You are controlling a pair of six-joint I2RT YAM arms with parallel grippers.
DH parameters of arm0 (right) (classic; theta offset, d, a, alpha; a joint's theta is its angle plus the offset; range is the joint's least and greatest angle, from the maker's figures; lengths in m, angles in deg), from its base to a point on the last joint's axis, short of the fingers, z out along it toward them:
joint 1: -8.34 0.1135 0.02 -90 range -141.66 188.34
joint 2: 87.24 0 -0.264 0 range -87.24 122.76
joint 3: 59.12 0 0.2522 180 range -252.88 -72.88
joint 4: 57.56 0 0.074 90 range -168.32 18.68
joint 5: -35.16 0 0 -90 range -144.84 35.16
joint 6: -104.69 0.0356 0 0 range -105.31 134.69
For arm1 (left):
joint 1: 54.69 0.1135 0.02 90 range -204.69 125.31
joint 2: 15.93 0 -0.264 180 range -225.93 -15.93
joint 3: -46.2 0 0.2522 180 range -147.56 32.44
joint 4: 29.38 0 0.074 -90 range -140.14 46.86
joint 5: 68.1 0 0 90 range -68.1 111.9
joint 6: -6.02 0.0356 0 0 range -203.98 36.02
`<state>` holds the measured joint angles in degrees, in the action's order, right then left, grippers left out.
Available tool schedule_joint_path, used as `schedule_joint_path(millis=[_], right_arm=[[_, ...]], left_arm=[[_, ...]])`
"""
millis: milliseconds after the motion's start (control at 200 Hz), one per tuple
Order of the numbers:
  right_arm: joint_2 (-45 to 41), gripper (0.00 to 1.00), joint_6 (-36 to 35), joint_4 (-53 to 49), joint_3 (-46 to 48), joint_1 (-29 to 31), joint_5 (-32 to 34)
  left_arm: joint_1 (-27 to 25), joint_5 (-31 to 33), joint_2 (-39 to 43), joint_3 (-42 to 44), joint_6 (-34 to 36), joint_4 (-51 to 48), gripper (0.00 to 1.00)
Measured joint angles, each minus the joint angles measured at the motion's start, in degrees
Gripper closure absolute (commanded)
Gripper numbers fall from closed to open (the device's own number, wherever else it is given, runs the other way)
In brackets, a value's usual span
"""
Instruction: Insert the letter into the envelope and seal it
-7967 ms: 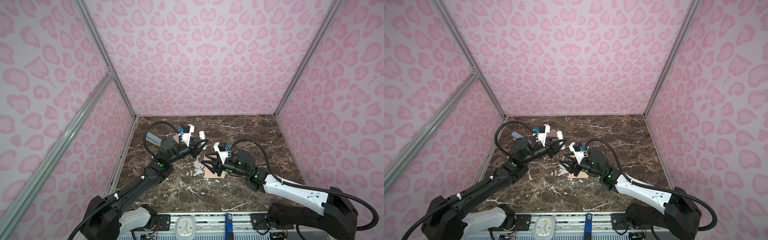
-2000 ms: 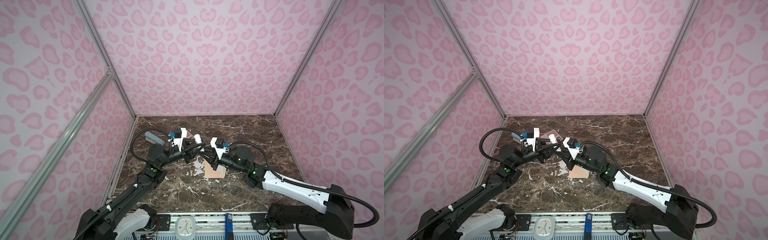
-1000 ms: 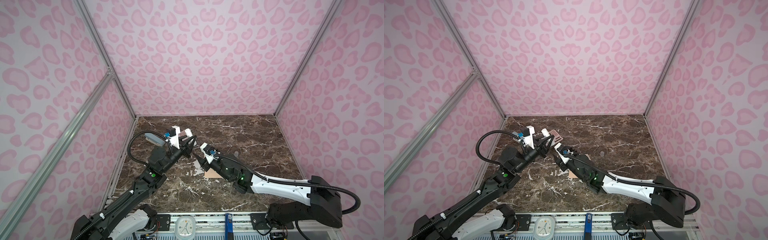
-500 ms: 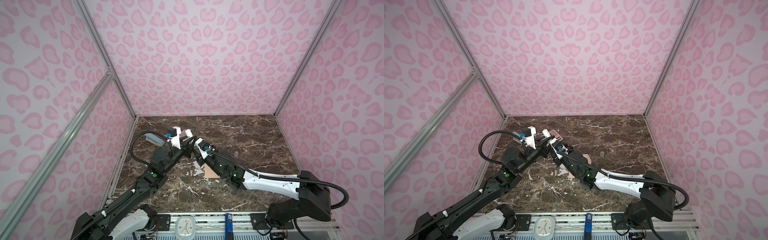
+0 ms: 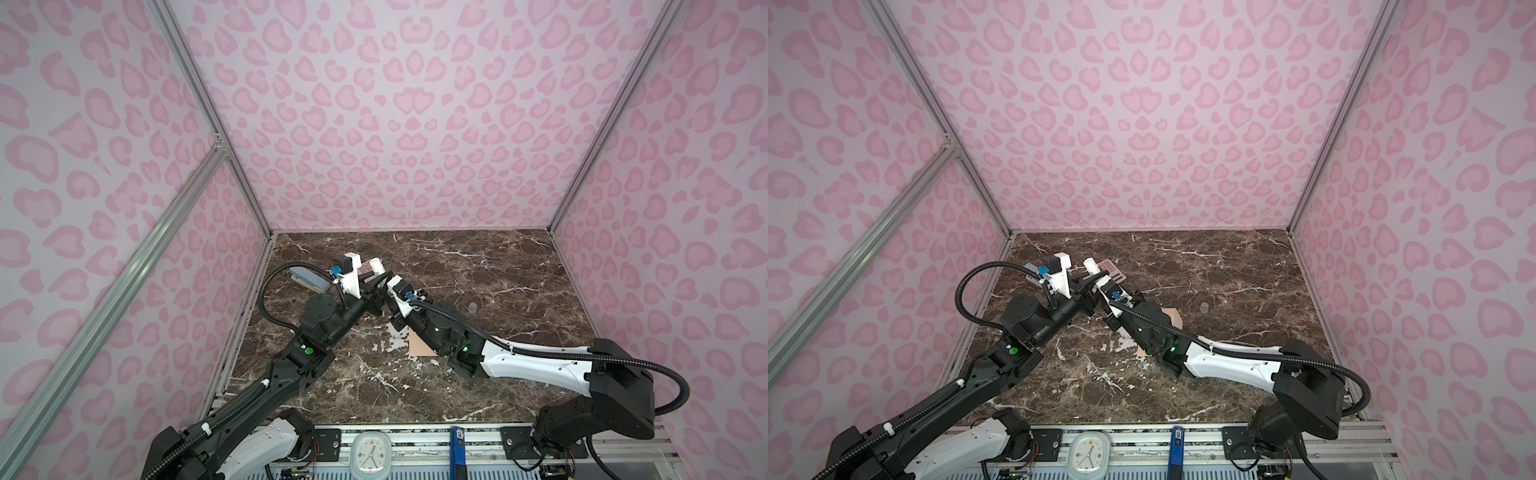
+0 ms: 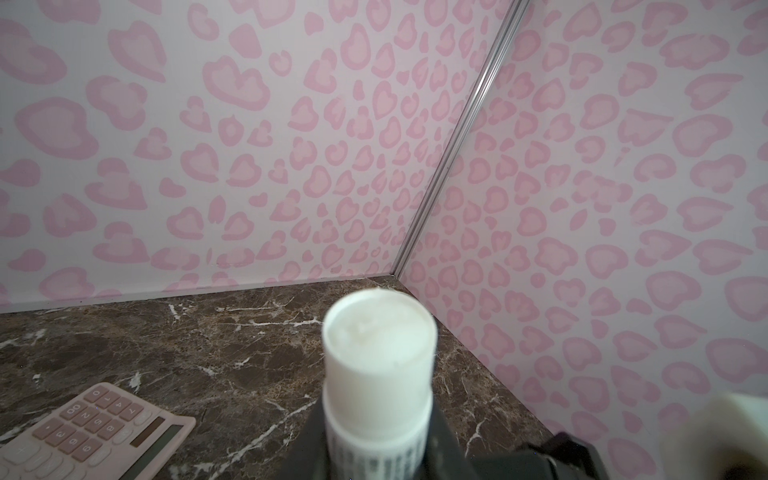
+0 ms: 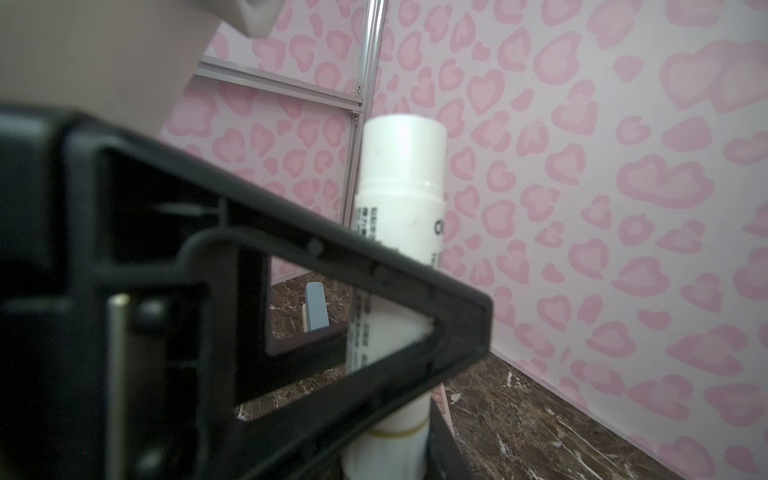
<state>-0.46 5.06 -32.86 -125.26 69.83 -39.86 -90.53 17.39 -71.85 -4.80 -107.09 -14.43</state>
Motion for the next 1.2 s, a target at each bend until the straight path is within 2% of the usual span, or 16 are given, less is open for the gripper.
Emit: schedule_joint_path(millis=[235,465,720,980,1095,1140,1200], right_arm=[[0.3,0.91,0.3,-0.7,-0.2,0.0,0.5],[-3.3,0.96,1.6,-4.1,0.9,-0.8,-2.5],[-8.5,0.99,7.7,-9.5,2.4,-5.5,-17.9],[-10.8,0.99,21.2,-8.0,5.3,-14.5,-42.9],[-11.2,0.89,25.5,-6.6,5.8,-17.3,-51.6],[-11.6,0.74,25.7,-6.7,5.9,-17.5,-52.6],[-12.1,0.64,25.4,-7.4,6.0,-17.4,-52.6]], left_arm=[[0.0,0.2,-0.6,0.3,-0.9,0.2,0.96],[0.4,-3.2,-0.6,0.0,-0.5,0.5,0.96],[5.8,-20.7,-2.7,-1.2,0.4,1.8,0.96],[7.5,-34.5,-5.2,-0.7,-0.8,7.2,0.96],[7.5,-37.6,-5.4,-0.7,-1.6,9.1,0.96],[7.5,-38.2,-5.4,-0.8,-1.8,9.2,0.96],[7.5,-38.6,-5.4,-1.0,-1.9,9.2,0.96]])
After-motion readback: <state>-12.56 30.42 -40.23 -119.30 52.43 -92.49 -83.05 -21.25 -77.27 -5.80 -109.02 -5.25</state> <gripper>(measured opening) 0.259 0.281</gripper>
